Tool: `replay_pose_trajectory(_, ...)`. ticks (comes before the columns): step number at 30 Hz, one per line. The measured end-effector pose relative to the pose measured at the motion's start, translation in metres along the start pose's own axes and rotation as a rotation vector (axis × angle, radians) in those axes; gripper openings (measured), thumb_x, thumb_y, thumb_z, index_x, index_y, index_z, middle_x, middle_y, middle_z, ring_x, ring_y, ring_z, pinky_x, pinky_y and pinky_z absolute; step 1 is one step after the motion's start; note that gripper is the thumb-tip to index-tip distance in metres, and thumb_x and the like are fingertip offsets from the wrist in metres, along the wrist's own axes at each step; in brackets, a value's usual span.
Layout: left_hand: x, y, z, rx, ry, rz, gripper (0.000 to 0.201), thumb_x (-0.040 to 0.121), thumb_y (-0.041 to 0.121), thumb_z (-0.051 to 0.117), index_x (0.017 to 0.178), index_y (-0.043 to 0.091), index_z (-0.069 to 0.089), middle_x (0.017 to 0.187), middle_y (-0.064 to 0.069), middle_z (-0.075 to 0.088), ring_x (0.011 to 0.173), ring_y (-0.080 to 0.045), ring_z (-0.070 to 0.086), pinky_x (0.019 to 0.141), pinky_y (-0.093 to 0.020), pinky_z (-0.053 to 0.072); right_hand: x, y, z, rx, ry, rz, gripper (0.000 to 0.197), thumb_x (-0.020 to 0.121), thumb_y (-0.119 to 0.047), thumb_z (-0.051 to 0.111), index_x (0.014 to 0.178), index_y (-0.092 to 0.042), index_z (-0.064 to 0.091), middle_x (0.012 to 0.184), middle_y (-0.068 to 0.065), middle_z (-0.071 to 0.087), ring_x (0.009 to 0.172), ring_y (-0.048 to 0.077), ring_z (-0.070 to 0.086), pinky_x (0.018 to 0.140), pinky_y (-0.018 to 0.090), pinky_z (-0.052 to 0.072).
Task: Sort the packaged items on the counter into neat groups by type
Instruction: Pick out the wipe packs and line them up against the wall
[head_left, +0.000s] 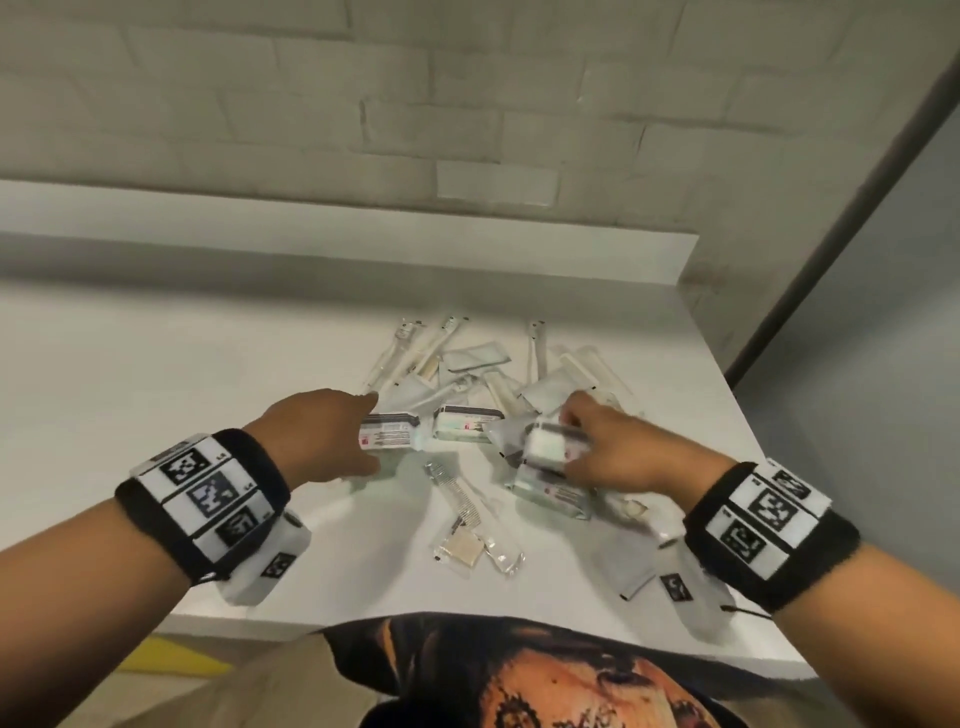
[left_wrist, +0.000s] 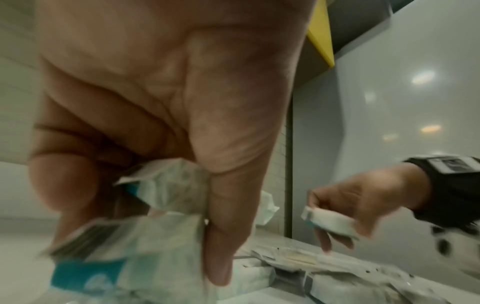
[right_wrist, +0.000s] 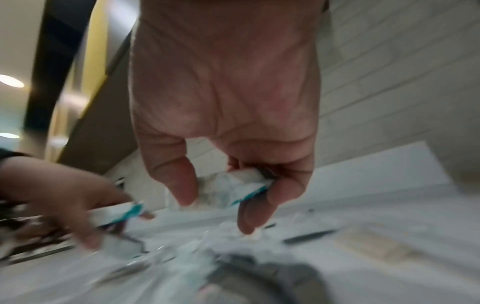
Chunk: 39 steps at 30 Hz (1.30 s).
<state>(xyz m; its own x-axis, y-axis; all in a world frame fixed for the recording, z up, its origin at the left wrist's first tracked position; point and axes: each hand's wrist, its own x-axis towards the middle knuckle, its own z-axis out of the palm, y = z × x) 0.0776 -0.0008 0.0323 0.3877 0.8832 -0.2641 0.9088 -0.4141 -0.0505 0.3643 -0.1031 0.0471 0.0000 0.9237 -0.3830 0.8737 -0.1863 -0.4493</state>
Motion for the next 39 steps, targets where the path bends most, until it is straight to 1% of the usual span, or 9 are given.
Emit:
replay_pose_trajectory(4,0.003,-0.004,-0.007,-0.061,-0.045,0.013,0.082,0.080,0.047,0.064,0.150,0.027,0.026,0.143,0.002,0.048,0.128,-0.019,0.047,0.095,-0.028,0.040,-0.003,-0.006,0.038,-0.222,-0.017,-0.085,0.048,0.084,-0.025,0.060,0.126,-0.025,0.038,0.120,-0.002,0.048,0.098,0.018,0.052,0.077,0.030,0.045)
replay_pose_trajectory(8,0.006,0.011,-0.023,-0.192,0.052,0.114,0.040,0.075,0.048,0.066,0.109,0.029,0.061,0.092,0.007,0.065,0.081,-0.012,0.061,0.062,-0.024,0.044,0.004,0.007,0.052,-0.335,0.101,-0.049,0.057,0.082,-0.041,0.063,0.130,-0.024,0.038,0.121,0.000,0.043,0.107,0.023,0.050,0.081,0.032,0.041)
replay_pose_trajectory(10,0.014,0.029,-0.028,-0.289,0.110,0.203,0.032,0.074,0.047,0.067,0.100,0.029,0.061,0.089,0.006,0.060,0.073,-0.011,0.059,0.060,-0.025,0.044,0.007,0.010,0.056,-0.357,0.078,0.004,0.061,0.081,-0.046,0.065,0.129,-0.020,0.039,0.122,0.003,0.044,0.107,0.025,0.050,0.083,0.034,0.042)
replay_pose_trajectory(15,0.051,0.078,-0.006,-0.109,-0.013,0.301,0.053,0.076,0.038,0.065,0.122,0.018,0.050,0.115,-0.005,0.047,0.105,-0.024,0.052,0.088,-0.037,0.048,0.009,0.011,0.057,-0.388,0.103,-0.001,0.059,0.083,-0.049,0.060,0.130,-0.020,0.040,0.123,0.003,0.045,0.108,0.024,0.049,0.086,0.035,0.041)
replay_pose_trajectory(21,0.070,0.085,0.007,0.058,0.022,0.337,0.071,0.073,0.035,0.073,0.135,0.021,0.041,0.124,-0.006,0.053,0.104,-0.026,0.058,0.078,-0.034,0.049,0.012,0.008,0.050,-0.414,0.035,0.026,0.052,0.076,-0.044,0.058,0.122,-0.022,0.044,0.116,0.001,0.048,0.103,0.022,0.050,0.078,0.031,0.042)
replay_pose_trajectory(27,0.070,0.079,0.000,-0.008,0.104,0.335,0.057,0.071,0.035,0.069,0.123,0.023,0.050,0.109,-0.001,0.067,0.092,-0.024,0.064,0.071,-0.028,0.049,0.015,-0.001,0.020,-0.314,-0.108,0.105,0.043,0.073,-0.034,0.068,0.108,-0.026,0.044,0.101,-0.002,0.059,0.088,0.018,0.057,0.072,0.032,0.048)
replay_pose_trajectory(32,0.059,0.032,-0.021,-0.159,0.220,0.283,0.053,0.072,0.040,0.069,0.119,0.023,0.052,0.103,-0.001,0.066,0.089,-0.023,0.059,0.068,-0.028,0.045,0.022,-0.020,-0.012,-0.236,-0.009,0.121,0.040,0.077,-0.033,0.071,0.108,-0.023,0.048,0.098,-0.002,0.060,0.085,0.018,0.057,0.068,0.029,0.044)
replay_pose_trajectory(36,0.050,-0.055,-0.033,-0.081,0.154,0.114,0.045,0.074,0.035,0.069,0.112,0.023,0.051,0.099,0.001,0.064,0.080,-0.020,0.055,0.062,-0.028,0.040,0.054,-0.079,-0.007,-0.218,0.072,0.039,0.042,0.079,-0.039,0.071,0.110,-0.024,0.047,0.091,-0.008,0.057,0.079,0.013,0.055,0.057,0.024,0.038)
replay_pose_trajectory(39,0.043,-0.117,-0.018,0.024,0.043,0.027,0.047,0.074,0.038,0.069,0.114,0.020,0.051,0.104,0.000,0.064,0.089,-0.023,0.059,0.067,-0.029,0.043,0.093,-0.136,0.022,-0.291,0.017,-0.096,0.045,0.078,-0.041,0.071,0.112,-0.023,0.048,0.098,-0.005,0.058,0.083,0.016,0.055,0.062,0.026,0.041)
